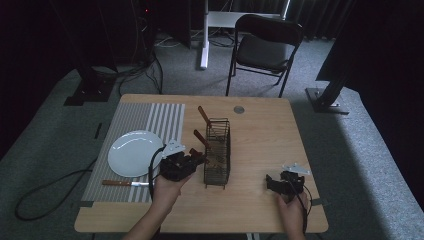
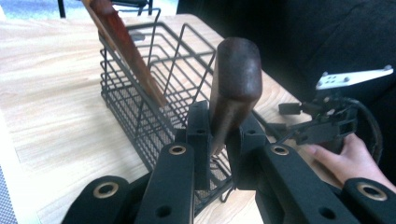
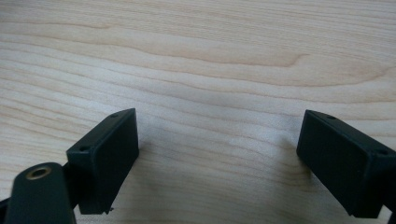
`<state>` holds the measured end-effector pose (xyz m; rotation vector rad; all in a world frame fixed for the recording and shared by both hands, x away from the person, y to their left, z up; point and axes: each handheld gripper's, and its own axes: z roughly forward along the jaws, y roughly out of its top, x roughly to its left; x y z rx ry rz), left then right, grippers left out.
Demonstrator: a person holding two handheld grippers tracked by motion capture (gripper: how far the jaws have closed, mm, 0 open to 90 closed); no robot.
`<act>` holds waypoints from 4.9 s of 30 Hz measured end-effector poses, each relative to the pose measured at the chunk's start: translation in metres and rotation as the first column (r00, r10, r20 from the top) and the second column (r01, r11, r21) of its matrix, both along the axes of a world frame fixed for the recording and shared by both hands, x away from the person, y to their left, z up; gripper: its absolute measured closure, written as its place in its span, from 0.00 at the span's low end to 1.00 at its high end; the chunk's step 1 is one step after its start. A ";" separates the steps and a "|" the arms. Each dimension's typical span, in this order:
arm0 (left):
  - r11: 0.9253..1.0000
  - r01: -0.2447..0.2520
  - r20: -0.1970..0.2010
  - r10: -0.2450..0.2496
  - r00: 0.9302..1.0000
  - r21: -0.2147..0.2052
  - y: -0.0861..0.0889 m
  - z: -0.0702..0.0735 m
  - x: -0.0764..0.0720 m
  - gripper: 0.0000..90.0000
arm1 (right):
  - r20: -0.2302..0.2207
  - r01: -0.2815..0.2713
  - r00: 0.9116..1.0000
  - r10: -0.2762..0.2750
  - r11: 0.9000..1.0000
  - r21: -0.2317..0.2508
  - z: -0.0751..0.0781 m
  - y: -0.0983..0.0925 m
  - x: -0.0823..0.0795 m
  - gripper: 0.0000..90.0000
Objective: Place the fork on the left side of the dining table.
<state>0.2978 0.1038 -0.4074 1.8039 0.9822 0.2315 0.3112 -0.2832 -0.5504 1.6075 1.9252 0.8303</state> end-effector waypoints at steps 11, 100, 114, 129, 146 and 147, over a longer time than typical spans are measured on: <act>0.999 0.000 0.016 0.001 1.000 -0.043 0.014 0.026 0.003 0.89 | 0.000 -0.001 1.000 0.001 1.000 -0.001 0.000 0.000 0.000 0.14; 0.841 -0.502 -0.235 0.457 0.858 -0.199 0.201 -0.042 0.162 0.89 | 0.001 -0.002 1.000 0.002 1.000 -0.002 0.000 0.000 0.000 0.14; 0.825 -0.534 -0.314 0.465 0.828 -0.185 0.204 -0.066 0.181 0.89 | 0.001 -0.002 1.000 0.002 1.000 -0.002 0.000 0.000 0.000 0.14; 0.775 -0.629 -0.303 0.586 0.752 -0.062 0.207 -0.084 0.187 0.74 | 0.002 -0.002 1.000 0.002 1.000 -0.002 0.000 0.000 0.000 0.14; 0.754 -0.656 -0.287 0.630 0.722 0.004 0.207 -0.101 0.194 0.41 | 0.001 -0.002 1.000 0.002 1.000 -0.002 0.000 0.000 0.000 0.14; 0.754 -0.657 -0.270 0.637 0.722 0.023 0.206 -0.102 0.194 0.41 | 0.002 -0.002 1.000 0.002 1.000 -0.002 0.000 0.000 0.000 0.14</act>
